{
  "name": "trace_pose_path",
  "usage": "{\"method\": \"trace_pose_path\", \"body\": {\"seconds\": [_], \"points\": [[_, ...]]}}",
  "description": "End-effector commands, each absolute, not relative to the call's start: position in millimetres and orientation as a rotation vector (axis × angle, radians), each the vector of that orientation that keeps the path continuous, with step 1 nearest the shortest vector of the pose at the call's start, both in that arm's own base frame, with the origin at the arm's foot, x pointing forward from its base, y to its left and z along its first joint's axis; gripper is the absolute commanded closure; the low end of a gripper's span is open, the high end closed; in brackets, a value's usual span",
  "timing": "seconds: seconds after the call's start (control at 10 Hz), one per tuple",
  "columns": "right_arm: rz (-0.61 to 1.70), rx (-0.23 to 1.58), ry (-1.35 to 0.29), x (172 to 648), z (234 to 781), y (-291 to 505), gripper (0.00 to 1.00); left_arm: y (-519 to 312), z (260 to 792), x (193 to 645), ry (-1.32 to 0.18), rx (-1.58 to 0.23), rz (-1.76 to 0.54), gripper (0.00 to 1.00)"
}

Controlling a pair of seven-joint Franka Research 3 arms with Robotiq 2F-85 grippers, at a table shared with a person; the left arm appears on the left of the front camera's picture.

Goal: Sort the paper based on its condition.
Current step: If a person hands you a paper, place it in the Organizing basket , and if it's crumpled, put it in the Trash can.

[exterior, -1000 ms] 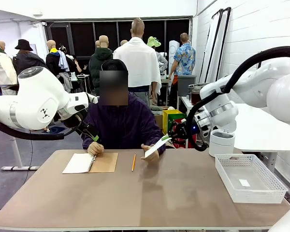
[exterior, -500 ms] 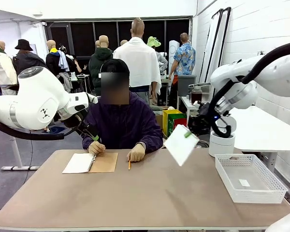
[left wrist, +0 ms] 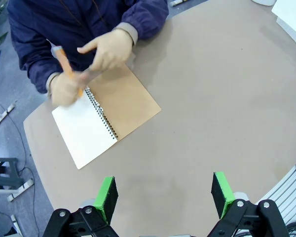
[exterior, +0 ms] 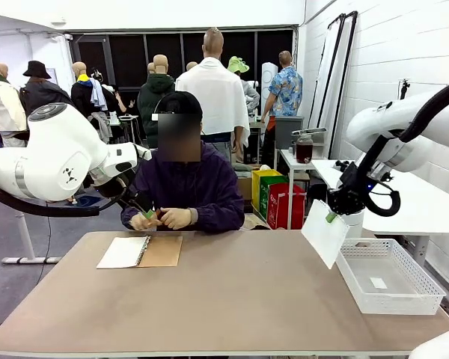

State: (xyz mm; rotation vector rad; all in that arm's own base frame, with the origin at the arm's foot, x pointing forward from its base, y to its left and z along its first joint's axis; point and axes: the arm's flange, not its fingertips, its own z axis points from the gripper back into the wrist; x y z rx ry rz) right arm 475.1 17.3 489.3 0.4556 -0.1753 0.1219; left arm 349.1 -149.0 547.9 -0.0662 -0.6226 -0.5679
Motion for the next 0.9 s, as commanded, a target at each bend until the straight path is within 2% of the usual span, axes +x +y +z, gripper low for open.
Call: {"method": "trace_pose_path", "body": {"seconds": [0.0, 0.5, 0.8], "points": [[0.154, 0.468, -0.176, 478, 491, 21, 1.00, -149, 548, 350, -0.621, -0.068, -0.568, 0.00], [0.138, 0.457, -0.177, 475, 491, 22, 1.00, -149, 548, 350, -0.621, -0.068, -0.568, 0.00], [0.063, 0.397, -0.161, 484, 469, -21, 1.00, -149, 548, 350, -0.621, -0.068, -0.568, 0.00]]}}
